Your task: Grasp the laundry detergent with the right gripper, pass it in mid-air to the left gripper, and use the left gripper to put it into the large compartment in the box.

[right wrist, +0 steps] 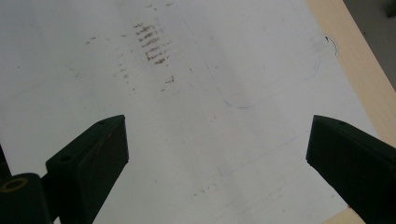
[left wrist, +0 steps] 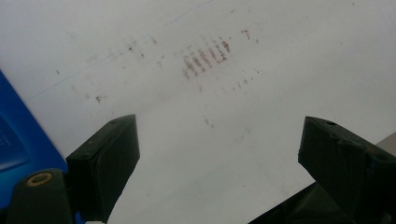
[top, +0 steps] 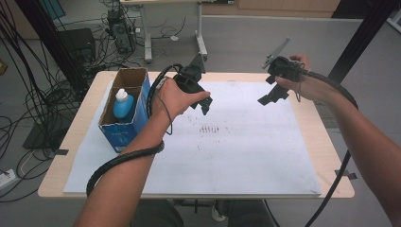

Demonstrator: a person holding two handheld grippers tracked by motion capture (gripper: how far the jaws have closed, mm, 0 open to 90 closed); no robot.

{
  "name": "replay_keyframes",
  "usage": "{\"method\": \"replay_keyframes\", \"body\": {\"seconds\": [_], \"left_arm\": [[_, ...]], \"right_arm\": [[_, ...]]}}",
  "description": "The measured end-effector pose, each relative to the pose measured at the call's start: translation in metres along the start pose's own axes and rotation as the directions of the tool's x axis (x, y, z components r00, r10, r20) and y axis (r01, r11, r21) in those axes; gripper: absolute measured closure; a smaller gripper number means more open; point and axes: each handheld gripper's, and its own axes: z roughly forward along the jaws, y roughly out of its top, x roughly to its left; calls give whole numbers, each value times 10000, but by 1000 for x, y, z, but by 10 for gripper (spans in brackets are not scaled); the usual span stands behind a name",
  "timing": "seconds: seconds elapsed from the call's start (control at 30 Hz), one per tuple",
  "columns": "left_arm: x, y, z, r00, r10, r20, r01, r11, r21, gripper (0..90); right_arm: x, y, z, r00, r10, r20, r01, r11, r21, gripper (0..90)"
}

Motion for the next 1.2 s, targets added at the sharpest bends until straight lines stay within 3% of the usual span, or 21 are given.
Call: {"method": "replay_keyframes", "body": {"seconds": [1.2], "left_arm": [[0, -6, 4, 9995, 33, 323, -33, 10000, 10, 130]], "right_arm": [[2, -2, 1, 10000, 0, -86, 0, 10000, -22, 57]]}}
